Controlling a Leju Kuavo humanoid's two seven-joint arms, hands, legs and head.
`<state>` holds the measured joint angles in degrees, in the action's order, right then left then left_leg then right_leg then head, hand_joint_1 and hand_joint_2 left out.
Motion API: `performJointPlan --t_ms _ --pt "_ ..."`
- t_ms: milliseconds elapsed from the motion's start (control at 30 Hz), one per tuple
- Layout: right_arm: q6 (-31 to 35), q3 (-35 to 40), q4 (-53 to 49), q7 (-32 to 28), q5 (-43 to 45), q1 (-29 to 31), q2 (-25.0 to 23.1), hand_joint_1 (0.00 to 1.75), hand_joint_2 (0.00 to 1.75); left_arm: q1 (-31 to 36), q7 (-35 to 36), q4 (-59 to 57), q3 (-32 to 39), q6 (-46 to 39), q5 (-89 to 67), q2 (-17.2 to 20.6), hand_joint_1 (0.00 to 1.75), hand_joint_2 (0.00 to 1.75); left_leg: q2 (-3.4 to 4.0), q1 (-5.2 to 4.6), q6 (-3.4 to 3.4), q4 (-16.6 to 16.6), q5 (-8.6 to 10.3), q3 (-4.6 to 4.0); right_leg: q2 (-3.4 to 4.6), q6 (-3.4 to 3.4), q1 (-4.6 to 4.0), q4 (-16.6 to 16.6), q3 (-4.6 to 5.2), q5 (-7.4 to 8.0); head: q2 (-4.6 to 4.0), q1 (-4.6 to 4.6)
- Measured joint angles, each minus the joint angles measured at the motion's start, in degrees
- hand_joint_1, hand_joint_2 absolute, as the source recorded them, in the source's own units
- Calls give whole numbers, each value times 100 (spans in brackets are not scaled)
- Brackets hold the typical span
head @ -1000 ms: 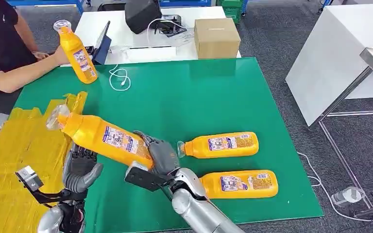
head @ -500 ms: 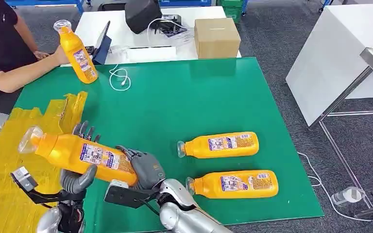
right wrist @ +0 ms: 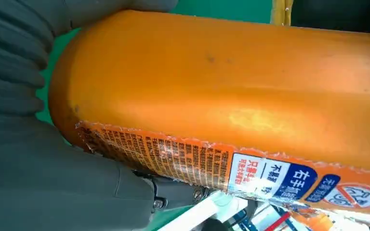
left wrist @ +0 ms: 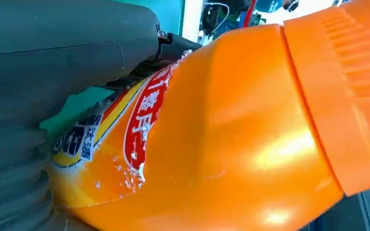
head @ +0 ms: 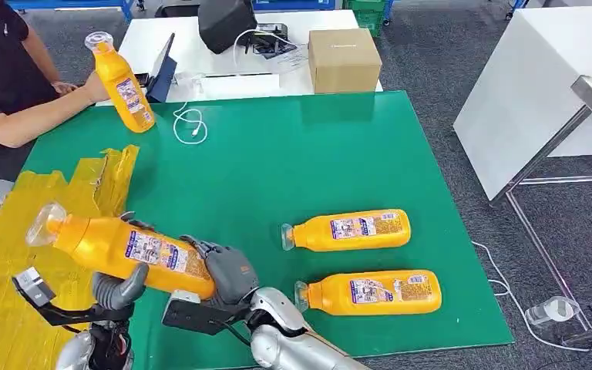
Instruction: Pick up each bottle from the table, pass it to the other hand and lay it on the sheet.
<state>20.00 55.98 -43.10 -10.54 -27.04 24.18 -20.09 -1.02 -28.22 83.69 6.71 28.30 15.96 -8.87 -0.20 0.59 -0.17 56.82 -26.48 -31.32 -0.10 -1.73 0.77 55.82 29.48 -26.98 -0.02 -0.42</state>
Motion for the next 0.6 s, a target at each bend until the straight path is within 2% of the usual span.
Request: performJointPlan --t_ms 100,133,300,400,433,533,600 --pt "2 -4 24 -26 -44 4 0 175 175 -1 -15 0 2 29 -2 0 175 175 0 0 0 0 0 0 0 0 0 0 0 0 0 0" --pt "4 -18 29 -39 -96 5 0 0 175 -2 -28 0 4 53 -9 0 175 175 0 0 0 0 0 0 0 0 0 0 0 0 0 0" --pt "212 -237 -23 -216 -484 -21 24 0 175 2 -375 46 22 -268 -678 33 175 175 0 0 0 0 0 0 -1 0 0 0 -2 0 0 -2" --pt "-3 -588 -466 -205 -842 -173 107 0 175 -1 -595 151 127 -586 -1262 70 175 175 1 -1 0 0 0 0 0 0 0 0 -1 0 0 -4" --pt "-85 -709 -621 -203 -892 -190 122 0 0 -7 -597 157 175 -632 -1375 94 175 175 2 0 0 0 0 1 1 0 0 0 0 0 0 -6" --pt "-153 -940 -933 -190 -950 -238 157 0 0 -46 -651 201 240 -697 -1479 136 175 175 -4 1 0 0 0 -1 -5 0 -1 0 1 0 0 0" --pt "-94 -1054 -1117 -258 -1034 -284 190 0 0 -72 -822 238 267 -1057 -1874 151 175 175 -2 1 0 0 0 -1 -2 0 -1 0 1 0 0 -7"
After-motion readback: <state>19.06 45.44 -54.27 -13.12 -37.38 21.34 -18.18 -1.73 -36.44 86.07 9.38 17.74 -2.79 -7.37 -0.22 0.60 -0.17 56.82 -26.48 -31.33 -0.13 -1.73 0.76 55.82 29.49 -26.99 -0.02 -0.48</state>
